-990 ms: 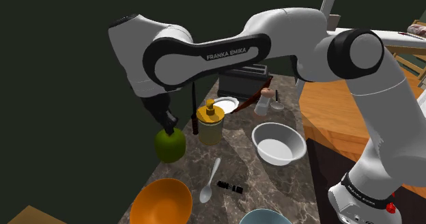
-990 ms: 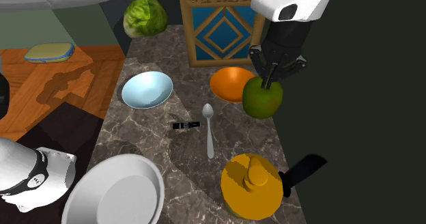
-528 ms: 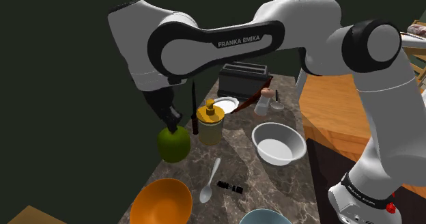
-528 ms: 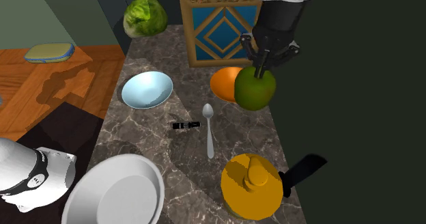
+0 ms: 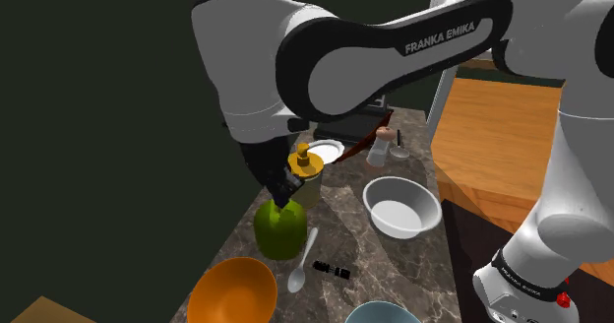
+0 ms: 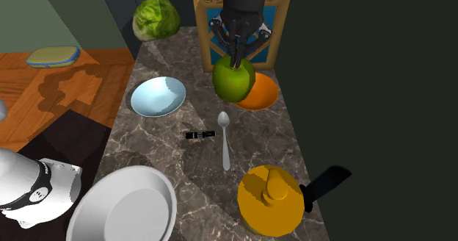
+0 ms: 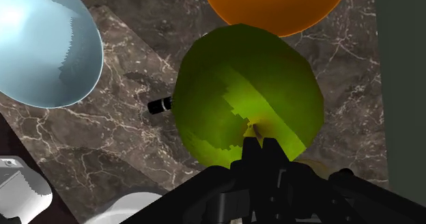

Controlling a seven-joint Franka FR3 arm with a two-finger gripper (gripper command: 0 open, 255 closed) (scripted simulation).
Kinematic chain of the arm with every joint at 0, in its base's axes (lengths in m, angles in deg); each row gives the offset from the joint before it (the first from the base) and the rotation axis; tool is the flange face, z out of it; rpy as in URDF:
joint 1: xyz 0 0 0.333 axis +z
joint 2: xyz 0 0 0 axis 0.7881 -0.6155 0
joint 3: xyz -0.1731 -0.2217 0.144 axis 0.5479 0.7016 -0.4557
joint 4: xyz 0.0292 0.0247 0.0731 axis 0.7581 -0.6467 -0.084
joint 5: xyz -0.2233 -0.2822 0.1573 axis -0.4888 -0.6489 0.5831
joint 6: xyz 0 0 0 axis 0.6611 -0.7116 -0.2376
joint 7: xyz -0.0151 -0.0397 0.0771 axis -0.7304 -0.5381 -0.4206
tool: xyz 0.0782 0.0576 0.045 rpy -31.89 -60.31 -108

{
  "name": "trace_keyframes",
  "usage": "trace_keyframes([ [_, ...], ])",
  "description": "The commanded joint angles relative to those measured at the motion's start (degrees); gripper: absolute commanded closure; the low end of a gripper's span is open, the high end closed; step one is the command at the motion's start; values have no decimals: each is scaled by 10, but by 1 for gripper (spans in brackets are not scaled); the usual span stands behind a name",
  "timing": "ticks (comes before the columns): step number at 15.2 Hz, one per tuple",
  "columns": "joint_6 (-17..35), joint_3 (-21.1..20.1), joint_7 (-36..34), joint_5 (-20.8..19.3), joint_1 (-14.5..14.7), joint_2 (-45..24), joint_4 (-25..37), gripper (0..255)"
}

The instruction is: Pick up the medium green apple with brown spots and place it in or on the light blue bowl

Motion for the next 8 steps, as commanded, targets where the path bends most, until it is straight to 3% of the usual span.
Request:
trace_keyframes([
  [1, 19, -23, 9, 46, -36, 60, -56, 255],
  [5, 35, -47, 51, 156, -80, 190, -132, 255],
  [8, 29, -27, 92, 243, -73, 294, -176, 255],
])
